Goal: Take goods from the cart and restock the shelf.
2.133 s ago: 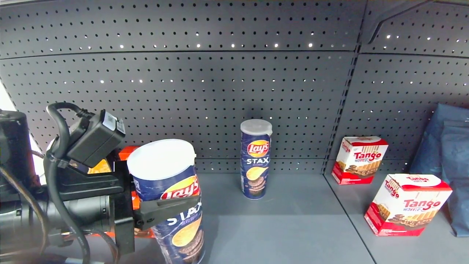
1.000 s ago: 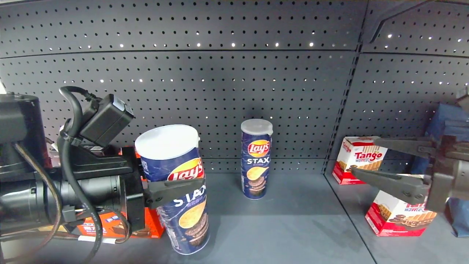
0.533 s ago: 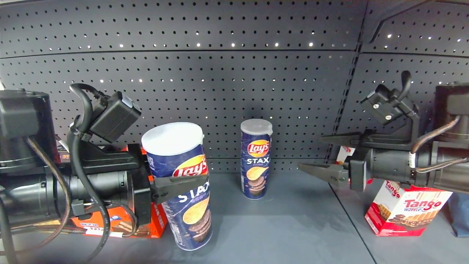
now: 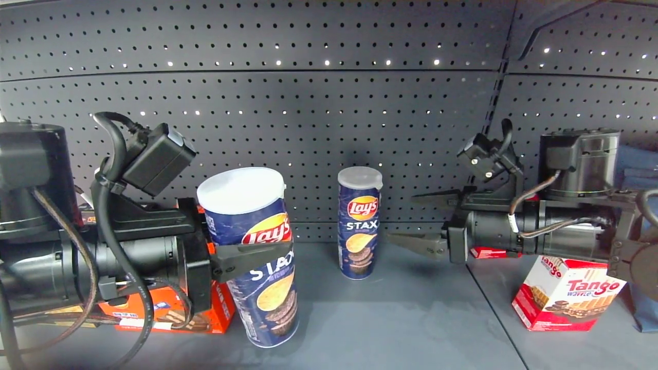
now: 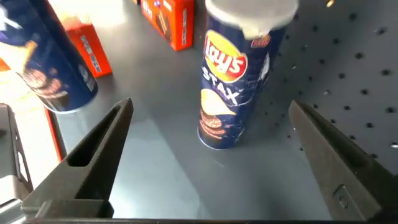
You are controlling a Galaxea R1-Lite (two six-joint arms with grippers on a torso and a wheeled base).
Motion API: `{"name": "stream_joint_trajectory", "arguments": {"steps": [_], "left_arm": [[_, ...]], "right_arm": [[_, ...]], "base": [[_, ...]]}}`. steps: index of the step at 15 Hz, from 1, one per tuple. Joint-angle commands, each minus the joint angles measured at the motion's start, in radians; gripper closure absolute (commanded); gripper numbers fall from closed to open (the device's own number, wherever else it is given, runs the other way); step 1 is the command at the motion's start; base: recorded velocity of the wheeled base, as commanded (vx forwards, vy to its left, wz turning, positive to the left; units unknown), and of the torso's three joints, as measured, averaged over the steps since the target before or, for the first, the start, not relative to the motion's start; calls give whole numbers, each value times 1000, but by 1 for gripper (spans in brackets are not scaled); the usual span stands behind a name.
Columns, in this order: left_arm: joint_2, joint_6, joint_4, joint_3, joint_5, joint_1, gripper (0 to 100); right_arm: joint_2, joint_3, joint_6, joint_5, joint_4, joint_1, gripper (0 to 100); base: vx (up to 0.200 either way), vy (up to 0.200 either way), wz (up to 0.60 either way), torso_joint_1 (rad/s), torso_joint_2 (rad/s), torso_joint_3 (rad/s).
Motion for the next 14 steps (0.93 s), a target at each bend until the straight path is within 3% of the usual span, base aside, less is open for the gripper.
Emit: {"name": "stream_joint_trajectory", "arguments": {"steps": [1,14], "left_arm": [[-2,-1,0,-1,0,0,100],[-1,-1,-2,-7,0,0,100]], "right_arm": [[46,-6,0,56,-37,-10,0],[252,-109,-2,228,-140,-40,0]], "base": [[0,0,0,0,0,0],[0,0,0,0,0,0]]}}
